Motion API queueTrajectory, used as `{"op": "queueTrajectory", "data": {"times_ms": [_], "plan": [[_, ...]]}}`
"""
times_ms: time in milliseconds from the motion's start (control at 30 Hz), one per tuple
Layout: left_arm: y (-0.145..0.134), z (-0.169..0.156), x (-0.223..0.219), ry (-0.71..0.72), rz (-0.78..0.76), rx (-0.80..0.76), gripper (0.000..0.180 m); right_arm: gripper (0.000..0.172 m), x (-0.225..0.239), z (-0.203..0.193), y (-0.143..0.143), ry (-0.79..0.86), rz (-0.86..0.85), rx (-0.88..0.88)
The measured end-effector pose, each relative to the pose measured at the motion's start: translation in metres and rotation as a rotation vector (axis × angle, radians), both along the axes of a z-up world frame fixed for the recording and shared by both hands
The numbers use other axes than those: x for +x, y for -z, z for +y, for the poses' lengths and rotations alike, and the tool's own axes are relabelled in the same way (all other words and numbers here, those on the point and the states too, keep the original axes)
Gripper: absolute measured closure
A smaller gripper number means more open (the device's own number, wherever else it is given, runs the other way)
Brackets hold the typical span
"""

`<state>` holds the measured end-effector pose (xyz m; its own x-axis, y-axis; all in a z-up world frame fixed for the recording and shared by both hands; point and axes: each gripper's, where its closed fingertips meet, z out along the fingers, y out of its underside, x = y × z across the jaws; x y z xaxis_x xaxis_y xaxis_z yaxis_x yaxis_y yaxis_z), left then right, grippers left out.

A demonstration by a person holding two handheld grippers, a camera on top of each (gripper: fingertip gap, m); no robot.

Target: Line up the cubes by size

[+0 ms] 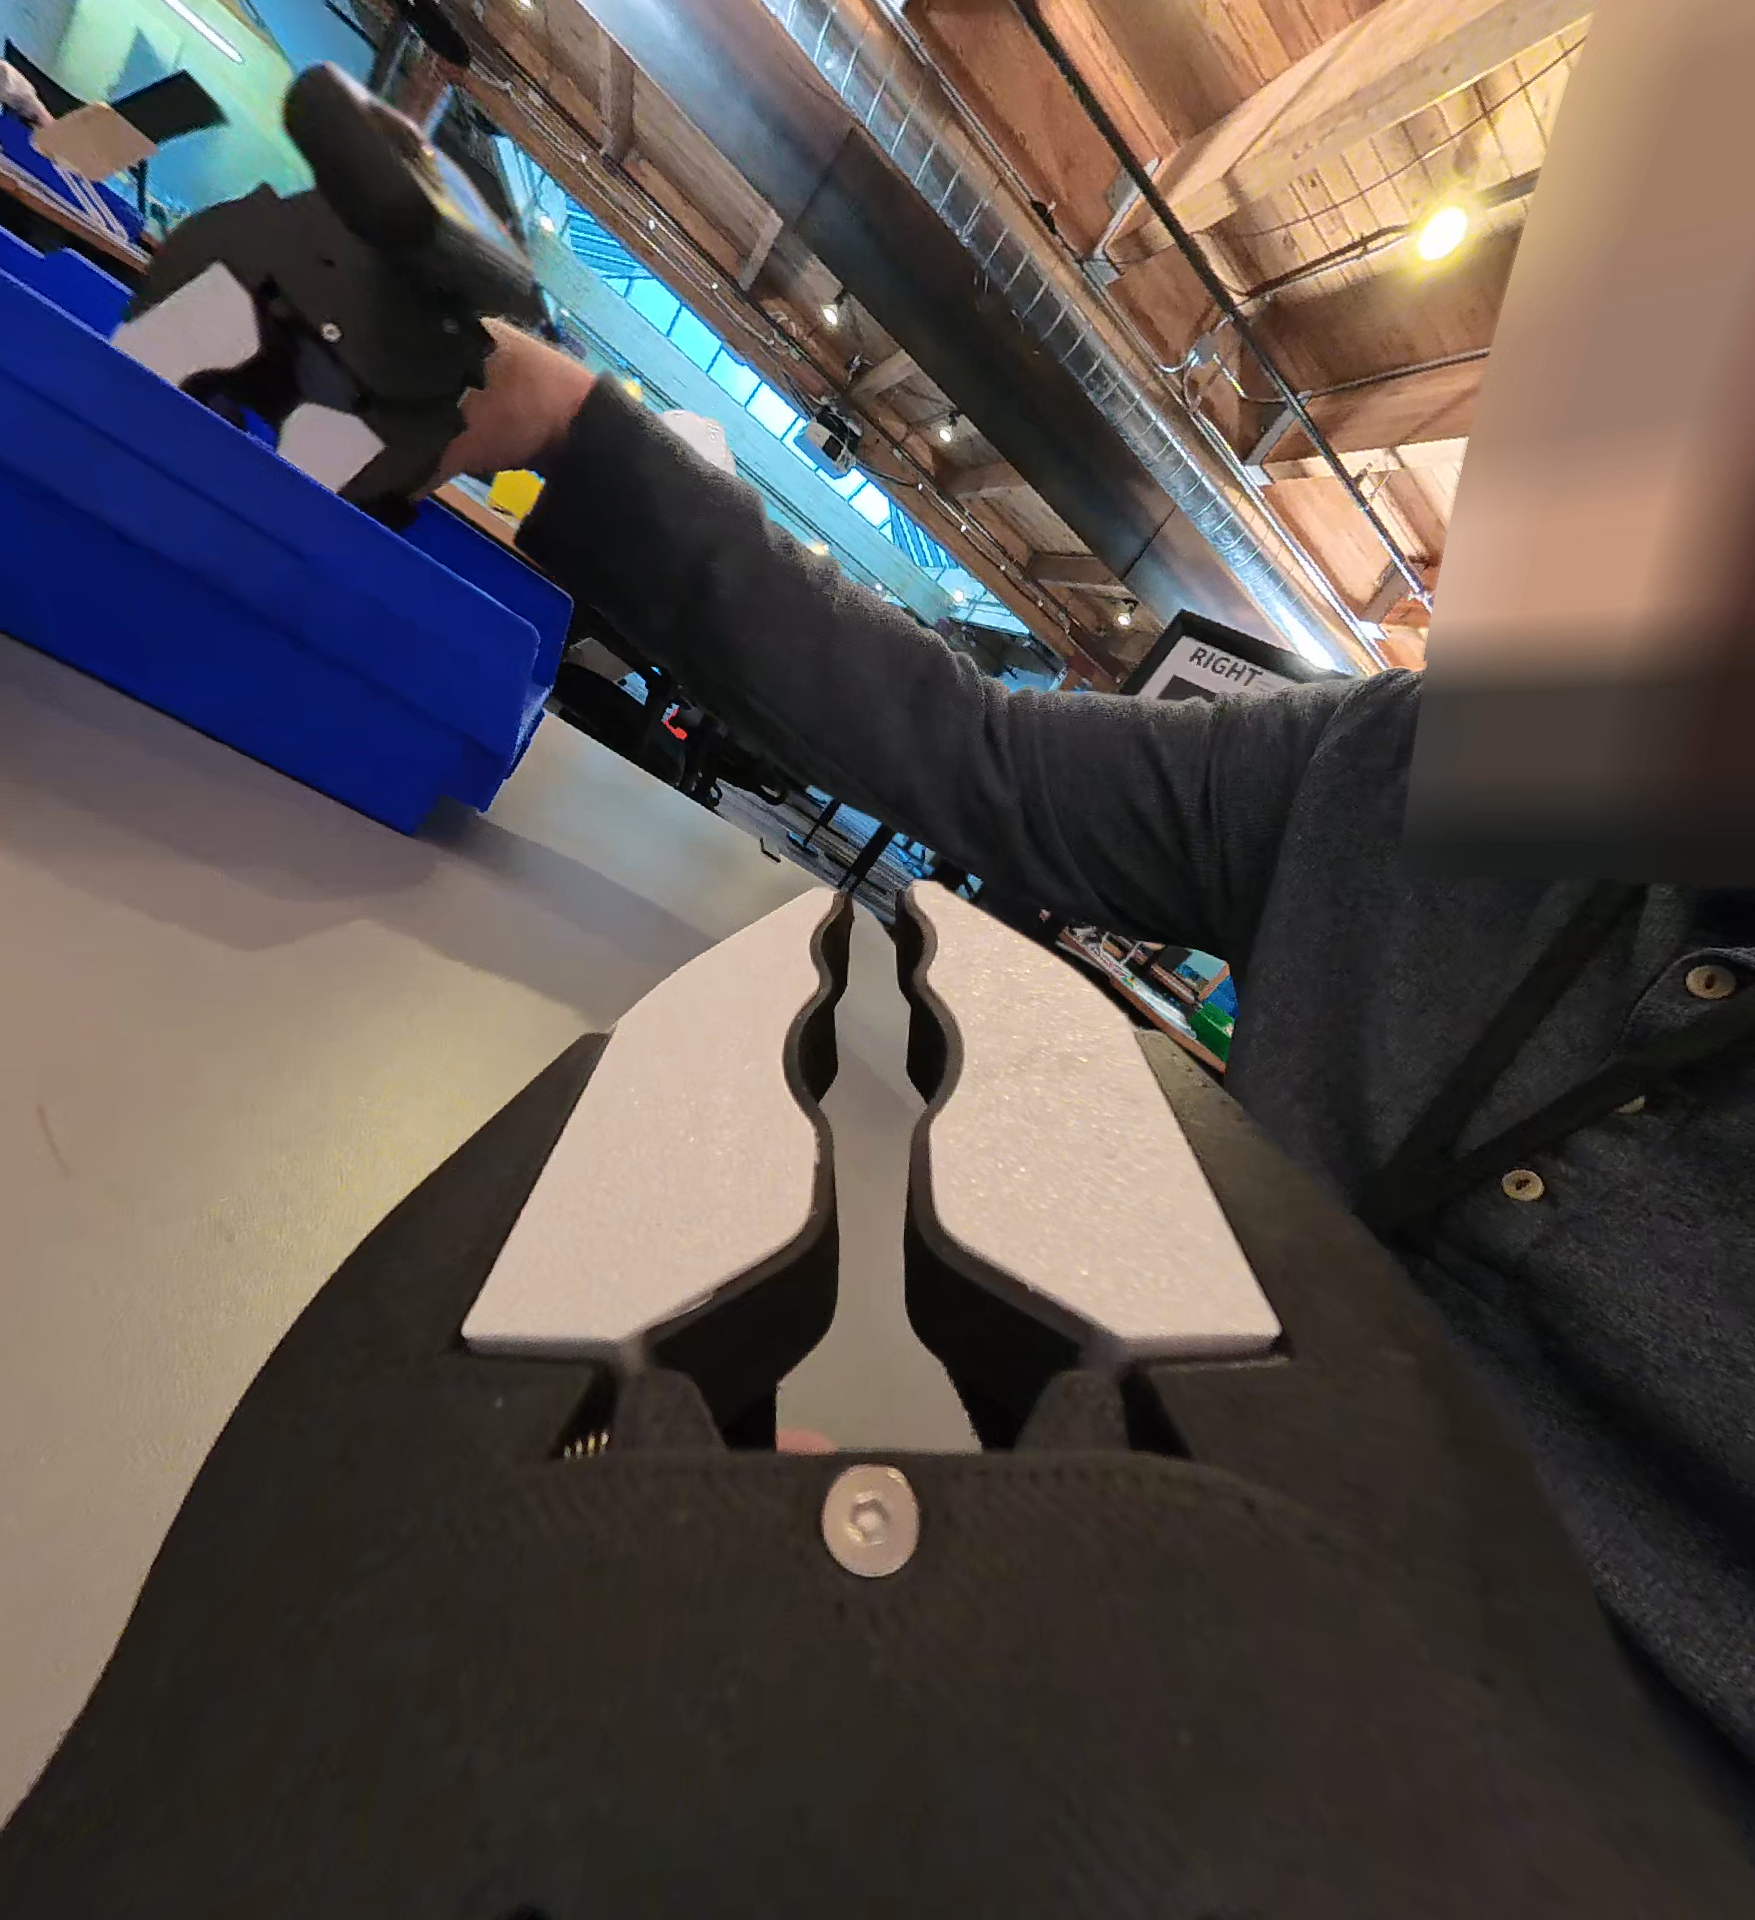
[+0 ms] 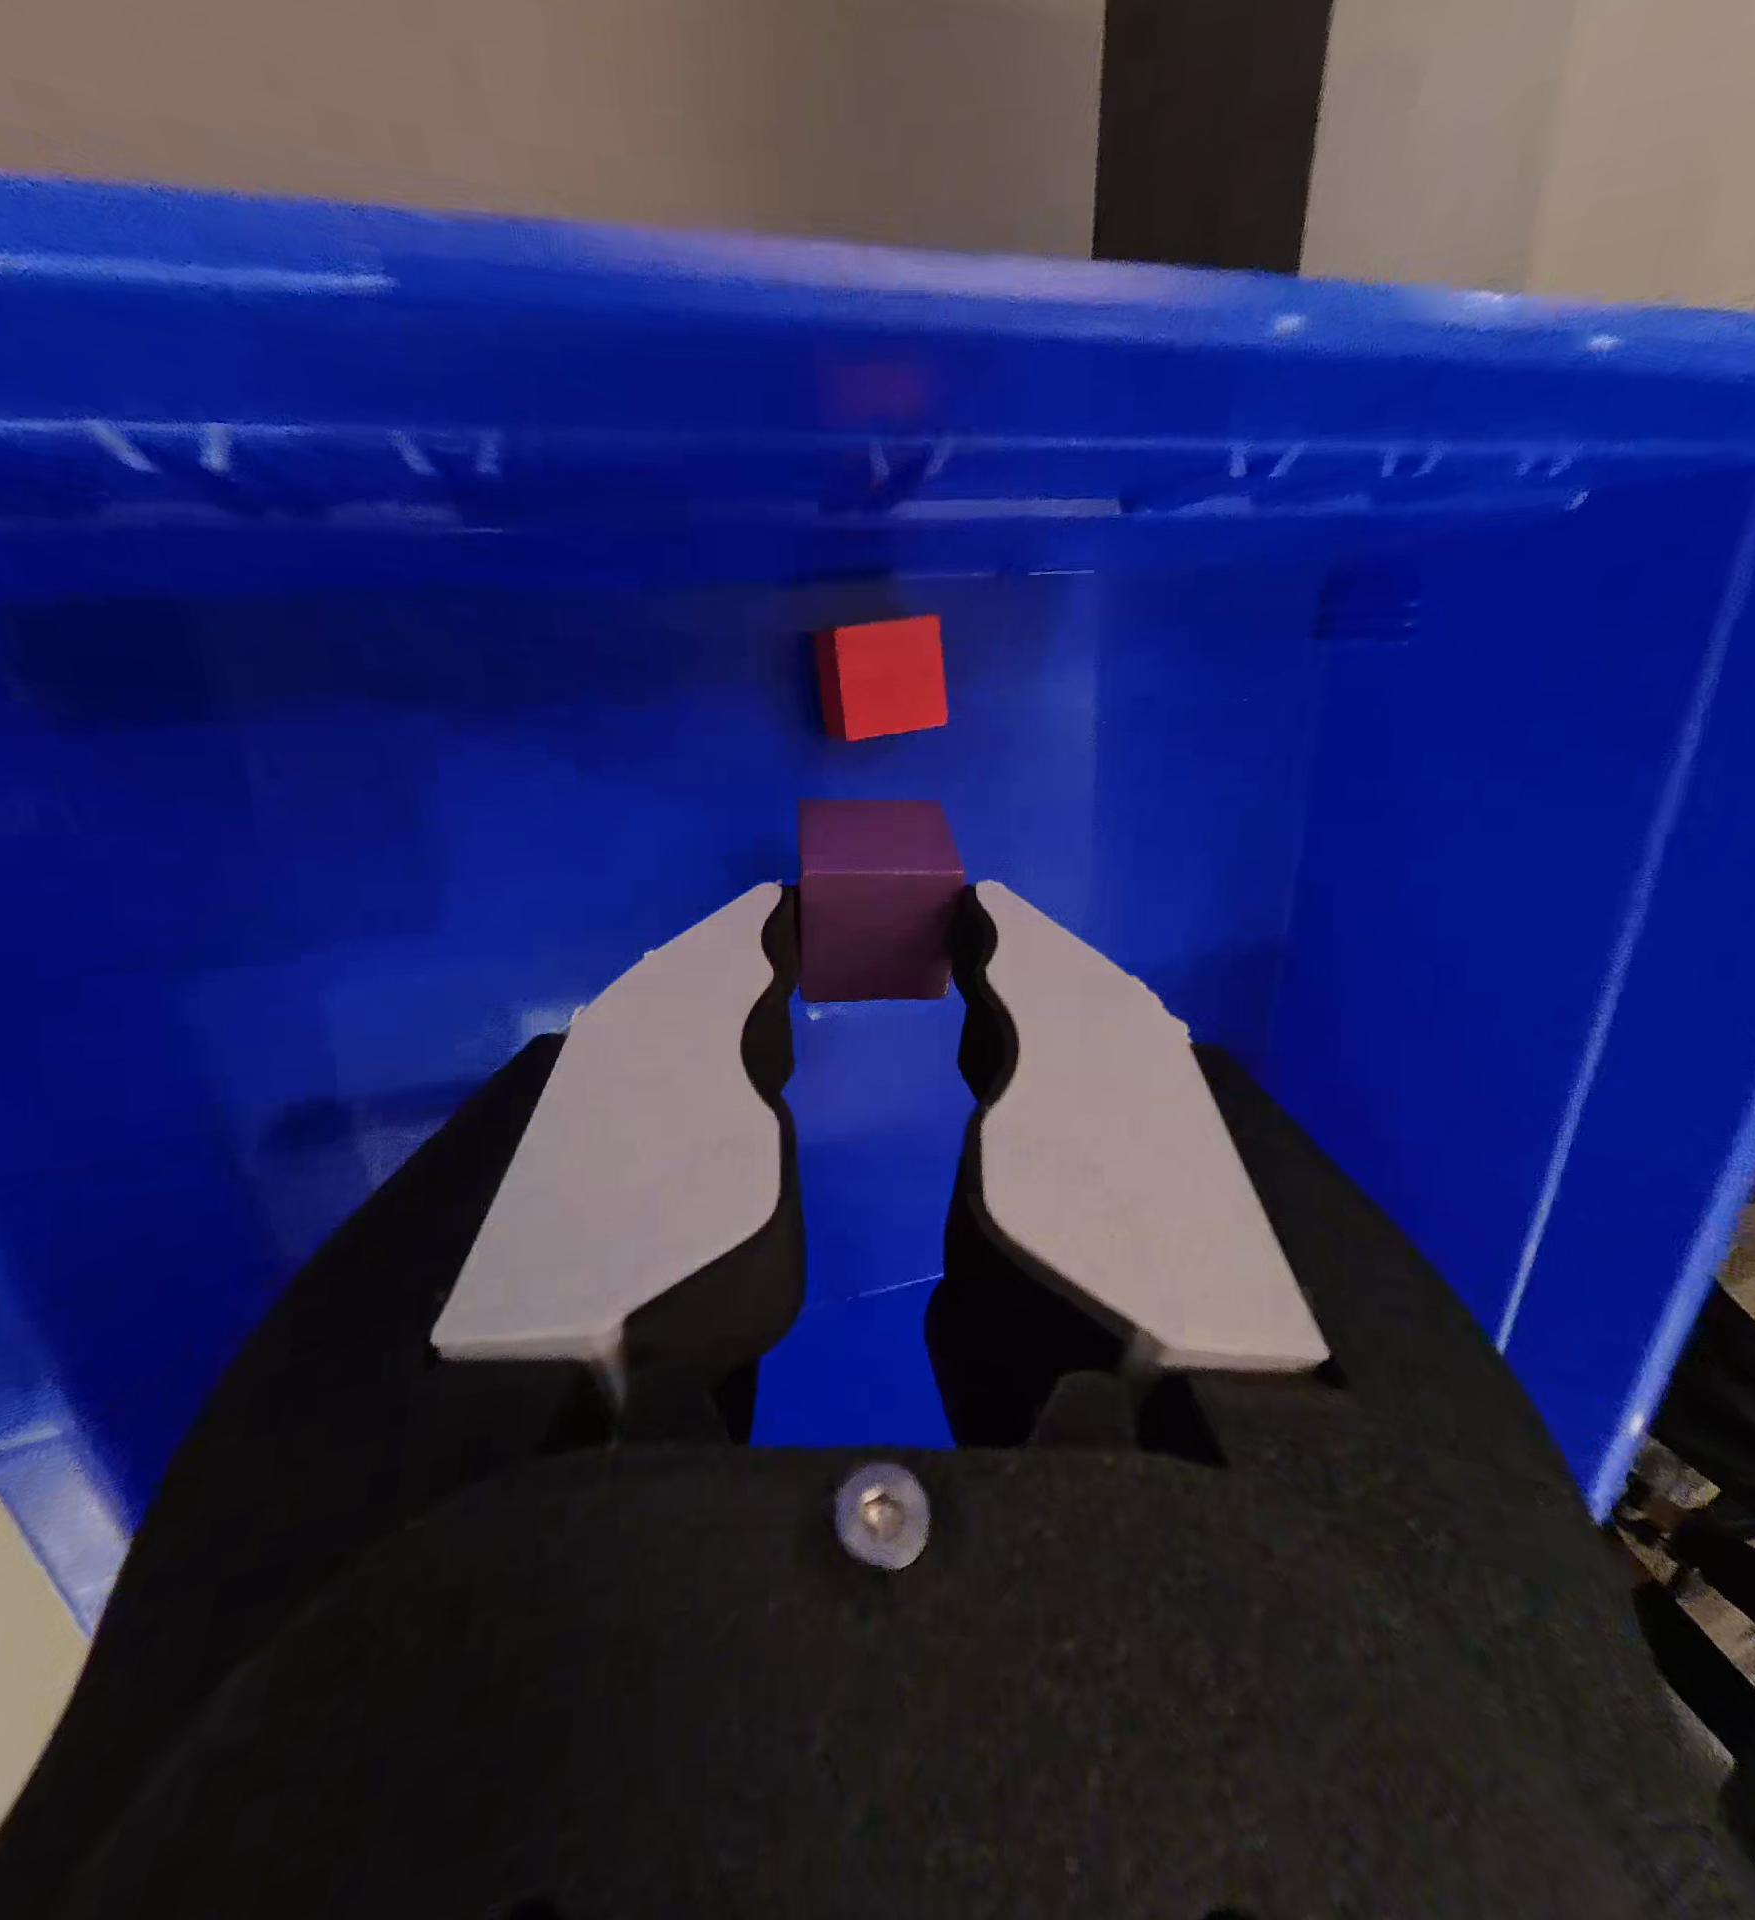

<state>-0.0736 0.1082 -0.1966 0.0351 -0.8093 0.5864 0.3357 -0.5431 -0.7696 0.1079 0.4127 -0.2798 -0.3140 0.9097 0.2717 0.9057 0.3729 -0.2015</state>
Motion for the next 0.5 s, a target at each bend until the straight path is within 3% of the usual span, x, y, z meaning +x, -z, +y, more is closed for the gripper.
{"op": "queueTrajectory", "data": {"times_ms": [500], "plan": [[-0.001,-0.001,0.002,0.019,-0.015,-0.001,0.171,0.143,-0.007,0.006,0.031,-0.041,-0.148,-0.108]]}}
